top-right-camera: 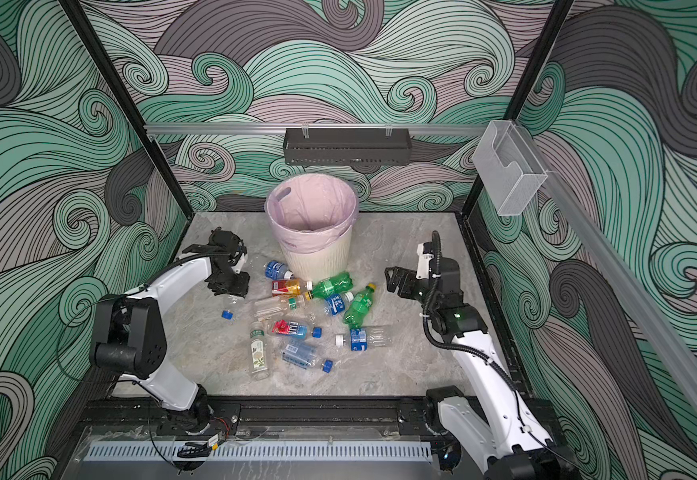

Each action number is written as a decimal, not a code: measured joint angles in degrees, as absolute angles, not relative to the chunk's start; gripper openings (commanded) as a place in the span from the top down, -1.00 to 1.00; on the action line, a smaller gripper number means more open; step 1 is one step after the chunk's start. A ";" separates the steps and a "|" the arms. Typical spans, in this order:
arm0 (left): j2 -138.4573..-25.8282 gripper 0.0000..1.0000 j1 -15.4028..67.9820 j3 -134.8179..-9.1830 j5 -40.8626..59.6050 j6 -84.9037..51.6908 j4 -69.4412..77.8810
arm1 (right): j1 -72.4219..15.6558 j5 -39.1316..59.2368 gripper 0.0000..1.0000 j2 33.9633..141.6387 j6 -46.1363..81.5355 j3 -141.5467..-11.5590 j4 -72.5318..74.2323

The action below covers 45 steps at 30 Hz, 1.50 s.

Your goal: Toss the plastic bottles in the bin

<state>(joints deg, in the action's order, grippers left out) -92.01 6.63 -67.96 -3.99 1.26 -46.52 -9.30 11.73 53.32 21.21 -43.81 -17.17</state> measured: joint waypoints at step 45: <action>-98.63 -0.70 15.81 -120.07 28.21 -12.69 -28.53 | -9.30 15.79 -0.81 59.16 22.31 -43.88 -15.03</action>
<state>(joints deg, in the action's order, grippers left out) -98.63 15.81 -120.07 28.21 -12.69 -28.53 -9.30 15.79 59.16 22.31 -43.88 -15.03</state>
